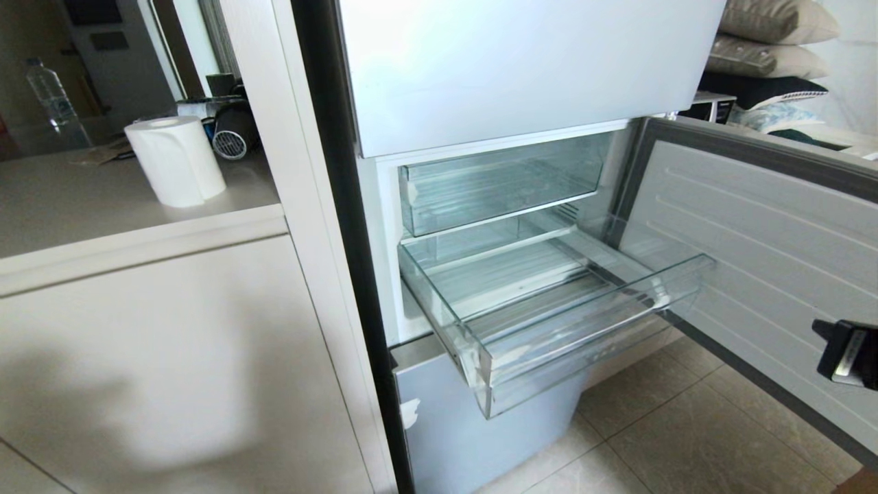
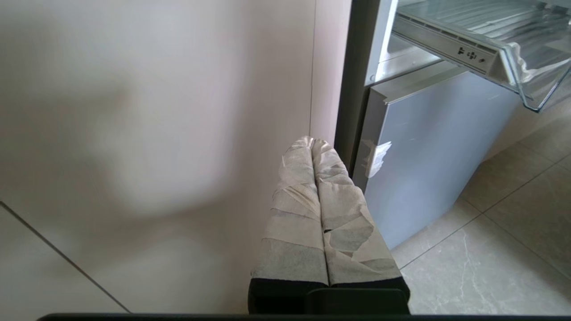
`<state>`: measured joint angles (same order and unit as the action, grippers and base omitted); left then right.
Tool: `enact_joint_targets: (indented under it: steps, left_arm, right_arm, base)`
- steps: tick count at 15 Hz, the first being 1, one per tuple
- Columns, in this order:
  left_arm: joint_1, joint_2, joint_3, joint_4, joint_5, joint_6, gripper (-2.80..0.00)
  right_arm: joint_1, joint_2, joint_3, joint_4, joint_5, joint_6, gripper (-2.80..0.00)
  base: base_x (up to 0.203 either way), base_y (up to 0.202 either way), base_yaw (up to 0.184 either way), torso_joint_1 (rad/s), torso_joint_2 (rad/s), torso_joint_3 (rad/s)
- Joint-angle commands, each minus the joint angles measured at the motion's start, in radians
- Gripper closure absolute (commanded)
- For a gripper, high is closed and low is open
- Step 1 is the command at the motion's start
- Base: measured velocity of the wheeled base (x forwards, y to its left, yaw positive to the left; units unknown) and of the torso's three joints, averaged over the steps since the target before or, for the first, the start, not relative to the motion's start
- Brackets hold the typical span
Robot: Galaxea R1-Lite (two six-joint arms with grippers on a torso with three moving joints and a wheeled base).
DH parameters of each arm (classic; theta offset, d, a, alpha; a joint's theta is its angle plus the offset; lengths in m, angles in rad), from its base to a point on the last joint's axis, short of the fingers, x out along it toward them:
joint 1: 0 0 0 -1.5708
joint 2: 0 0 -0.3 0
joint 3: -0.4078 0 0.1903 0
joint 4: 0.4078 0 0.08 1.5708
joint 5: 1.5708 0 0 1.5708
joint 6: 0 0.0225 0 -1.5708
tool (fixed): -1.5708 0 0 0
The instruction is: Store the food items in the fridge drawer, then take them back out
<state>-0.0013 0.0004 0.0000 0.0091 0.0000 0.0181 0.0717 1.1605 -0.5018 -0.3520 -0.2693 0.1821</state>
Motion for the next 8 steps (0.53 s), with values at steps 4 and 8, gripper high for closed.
enact_joint_targets:
  steps: [4, 8]
  left_arm:
    - [0.000, -0.002, 0.000, 0.000, 0.000, 0.000, 0.00]
    - [0.000, -0.002, 0.000, 0.000, 0.000, 0.000, 0.00]
  right_arm:
    - [0.068, 0.212, -0.020, 0.007, -0.013, -0.001, 0.00]
    - [0.108, 0.402, -0.079, 0.008, 0.129, -0.005, 0.00]
  base:
    - [0.000, 0.000, 0.000, 0.000, 0.00, 0.000]
    - [0.000, 0.000, 0.000, 0.000, 0.00, 0.000]
